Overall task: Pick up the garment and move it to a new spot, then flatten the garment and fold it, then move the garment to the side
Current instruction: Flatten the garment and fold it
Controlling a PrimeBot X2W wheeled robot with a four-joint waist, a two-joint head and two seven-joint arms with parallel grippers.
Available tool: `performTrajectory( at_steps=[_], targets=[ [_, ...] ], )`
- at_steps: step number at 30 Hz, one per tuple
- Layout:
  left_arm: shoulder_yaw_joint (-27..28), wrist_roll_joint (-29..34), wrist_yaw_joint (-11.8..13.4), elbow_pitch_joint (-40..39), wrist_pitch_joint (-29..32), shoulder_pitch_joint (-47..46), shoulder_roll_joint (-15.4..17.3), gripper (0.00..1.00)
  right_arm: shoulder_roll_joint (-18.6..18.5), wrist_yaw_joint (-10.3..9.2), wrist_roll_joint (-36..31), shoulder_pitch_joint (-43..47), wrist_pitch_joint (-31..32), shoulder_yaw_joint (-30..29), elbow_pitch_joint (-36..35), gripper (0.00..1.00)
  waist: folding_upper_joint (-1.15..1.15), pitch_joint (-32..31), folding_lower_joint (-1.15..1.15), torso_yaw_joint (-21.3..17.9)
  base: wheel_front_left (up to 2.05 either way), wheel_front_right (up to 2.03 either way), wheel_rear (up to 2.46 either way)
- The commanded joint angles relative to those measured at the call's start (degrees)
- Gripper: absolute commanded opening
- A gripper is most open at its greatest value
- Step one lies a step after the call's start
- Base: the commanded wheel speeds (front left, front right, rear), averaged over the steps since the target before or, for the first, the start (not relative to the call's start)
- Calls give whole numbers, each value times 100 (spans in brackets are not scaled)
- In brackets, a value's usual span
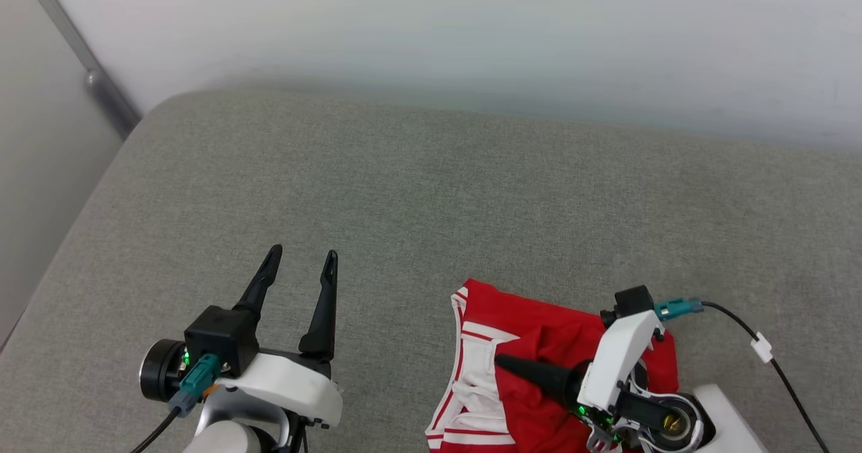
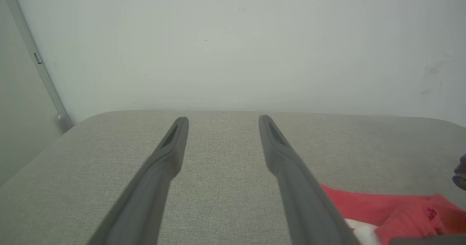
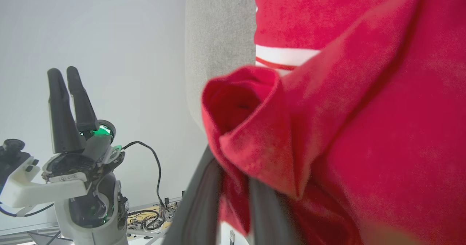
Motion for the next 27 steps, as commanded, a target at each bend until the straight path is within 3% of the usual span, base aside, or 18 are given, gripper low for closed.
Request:
performTrajectory(
  at_steps=[1, 8, 18, 23, 27],
  targets=[
    [8, 13, -10, 22, -34, -85, -33, 100, 4, 2, -88, -169, -100, 80, 56, 100, 0, 30, 0, 4, 0, 0, 0],
    [30, -10, 10, 93, -80, -80, -38, 100, -215, 2, -552, -390, -1, 589, -67, 100, 0, 1, 0, -85, 0, 0, 0],
    [61, -55, 89, 121, -77, 50, 15, 100, -977, 1, -1727, -354, 62, 1440, -1443, 100, 0, -178, 0, -338, 0, 0, 0],
    [94, -86, 141, 107, -88, 153, 58, 100, -1462, 1, -2986, -86, -683, 1053, -2145, 100, 0, -272, 0, -521, 0, 0, 0],
    [141, -103, 203, 122, -108, 227, 91, 100, -1499, 1, -3889, 370, -1159, 287, -2500, 100, 0, -340, 0, -700, 0, 0, 0]
  ],
)
